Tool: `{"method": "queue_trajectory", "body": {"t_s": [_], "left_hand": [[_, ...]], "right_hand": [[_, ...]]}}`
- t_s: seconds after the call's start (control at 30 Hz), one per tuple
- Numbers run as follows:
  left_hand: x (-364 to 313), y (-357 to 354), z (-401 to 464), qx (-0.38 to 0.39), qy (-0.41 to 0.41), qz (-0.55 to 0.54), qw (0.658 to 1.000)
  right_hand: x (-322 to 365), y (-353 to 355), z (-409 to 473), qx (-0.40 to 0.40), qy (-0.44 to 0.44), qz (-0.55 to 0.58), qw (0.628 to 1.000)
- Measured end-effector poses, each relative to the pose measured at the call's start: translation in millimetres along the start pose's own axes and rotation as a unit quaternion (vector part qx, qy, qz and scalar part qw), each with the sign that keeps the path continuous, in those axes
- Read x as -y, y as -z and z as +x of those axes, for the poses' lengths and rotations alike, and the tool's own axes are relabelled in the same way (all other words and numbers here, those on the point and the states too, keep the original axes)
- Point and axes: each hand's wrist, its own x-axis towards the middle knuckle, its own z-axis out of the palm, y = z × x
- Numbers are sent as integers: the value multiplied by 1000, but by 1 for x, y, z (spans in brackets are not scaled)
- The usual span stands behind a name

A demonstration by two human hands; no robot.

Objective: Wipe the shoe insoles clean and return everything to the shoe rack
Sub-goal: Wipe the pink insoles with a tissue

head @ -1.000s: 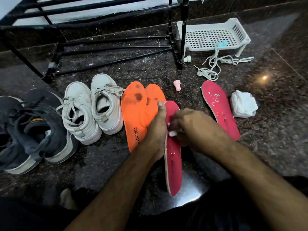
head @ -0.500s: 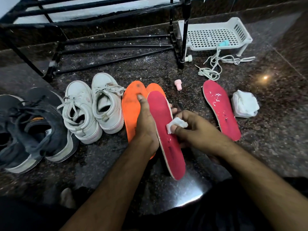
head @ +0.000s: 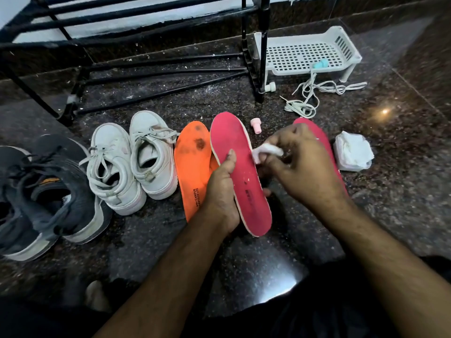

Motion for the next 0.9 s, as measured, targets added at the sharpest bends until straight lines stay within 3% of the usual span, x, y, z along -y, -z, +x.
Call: {"method": "queue_trajectory", "body": {"t_s": [0.1,0.17,0.3,0.53,0.7,0.8,0.9], "left_hand": [[5,0,4,23,-31,-15,999],[7,-2,2,52,-16,-50,997],[8,-2,-2,82,-2,-69,994],[12,-2,2,77,-4,-59,995],[10,4,1,53,0,-30,998],[1,11,7,41,-43,8,998],[-1,16,7,50,42,-65,996]], "right_hand": [[6,11,3,-58,6,39,998],[10,9,0,1,47,25,999],[7,-10,-5,123,136,-110,977],[10,-5,-4,48,84,-89,991],[23,-18,-10,118,130,-163,971],[31,-21,-18,156,168,-165,959],[36,-20,-31,215,205,-169,940]]}}
